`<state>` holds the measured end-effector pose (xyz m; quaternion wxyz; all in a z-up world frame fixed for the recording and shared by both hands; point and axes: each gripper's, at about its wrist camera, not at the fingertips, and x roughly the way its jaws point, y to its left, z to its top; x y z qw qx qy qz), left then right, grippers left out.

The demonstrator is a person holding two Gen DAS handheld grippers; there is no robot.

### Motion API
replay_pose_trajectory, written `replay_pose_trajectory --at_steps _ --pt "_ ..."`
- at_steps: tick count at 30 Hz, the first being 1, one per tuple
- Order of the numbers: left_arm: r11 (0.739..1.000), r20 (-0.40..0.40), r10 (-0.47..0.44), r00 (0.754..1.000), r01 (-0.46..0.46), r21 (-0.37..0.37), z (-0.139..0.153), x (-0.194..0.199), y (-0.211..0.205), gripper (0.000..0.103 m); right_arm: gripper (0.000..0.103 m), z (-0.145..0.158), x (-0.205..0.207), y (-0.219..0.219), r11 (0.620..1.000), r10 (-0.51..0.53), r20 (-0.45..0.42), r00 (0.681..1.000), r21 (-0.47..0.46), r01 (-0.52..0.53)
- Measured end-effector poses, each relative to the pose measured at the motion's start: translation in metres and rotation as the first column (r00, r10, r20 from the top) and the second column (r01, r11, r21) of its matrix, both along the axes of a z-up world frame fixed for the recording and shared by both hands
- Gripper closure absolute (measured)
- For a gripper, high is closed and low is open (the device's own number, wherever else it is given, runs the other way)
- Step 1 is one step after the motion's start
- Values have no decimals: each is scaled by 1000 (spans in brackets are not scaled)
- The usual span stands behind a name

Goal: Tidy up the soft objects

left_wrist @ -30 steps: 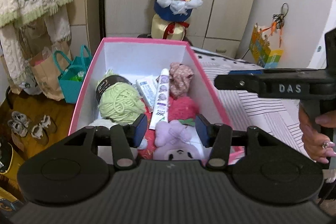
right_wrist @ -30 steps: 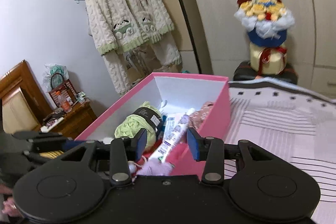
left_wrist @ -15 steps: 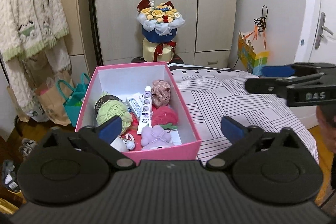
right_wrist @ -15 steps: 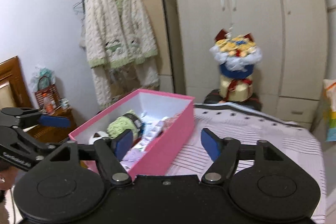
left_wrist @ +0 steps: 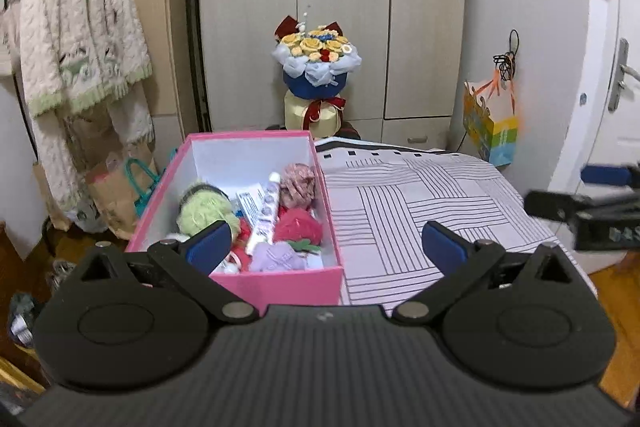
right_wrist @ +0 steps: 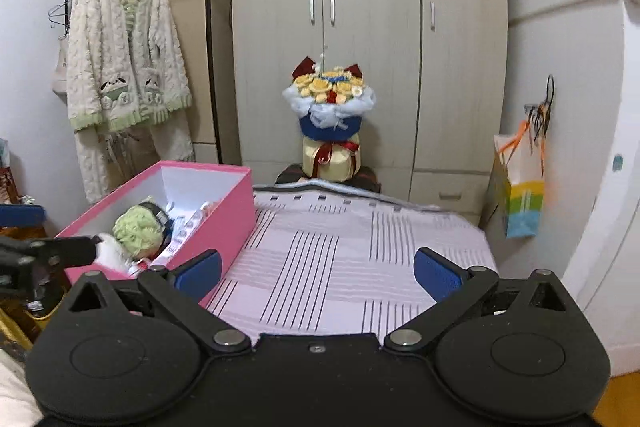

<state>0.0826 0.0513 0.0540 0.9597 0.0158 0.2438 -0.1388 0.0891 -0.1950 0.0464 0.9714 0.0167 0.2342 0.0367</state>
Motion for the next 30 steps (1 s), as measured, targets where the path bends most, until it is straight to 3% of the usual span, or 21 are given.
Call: replay_pose_trajectory --at_steps 3,11,15,22,30 --pt "1000 -21 5 1000 -5 -18 -7 3 -3 0 0 -5 -11 -4 999 -52 7 999 -12 52" --pt "998 3 34 999 -34 52 -16 -5 -9 0 0 -8 -30 -19 988 -155 0 988 -25 155" --pt "999 -11 23 1000 -23 33 -18 -8 -8 0 0 -9 -38 -14 988 -149 -6 989 -28 149" --pt "996 -7 30 1000 -29 88 -26 -10 -14 0 0 -16 -38 -9 993 -116 -53 992 6 117" --pt "992 -14 69 998 -67 111 -34 -16 -15 0 0 -20 -44 -1 993 -117 -41 992 -16 117"
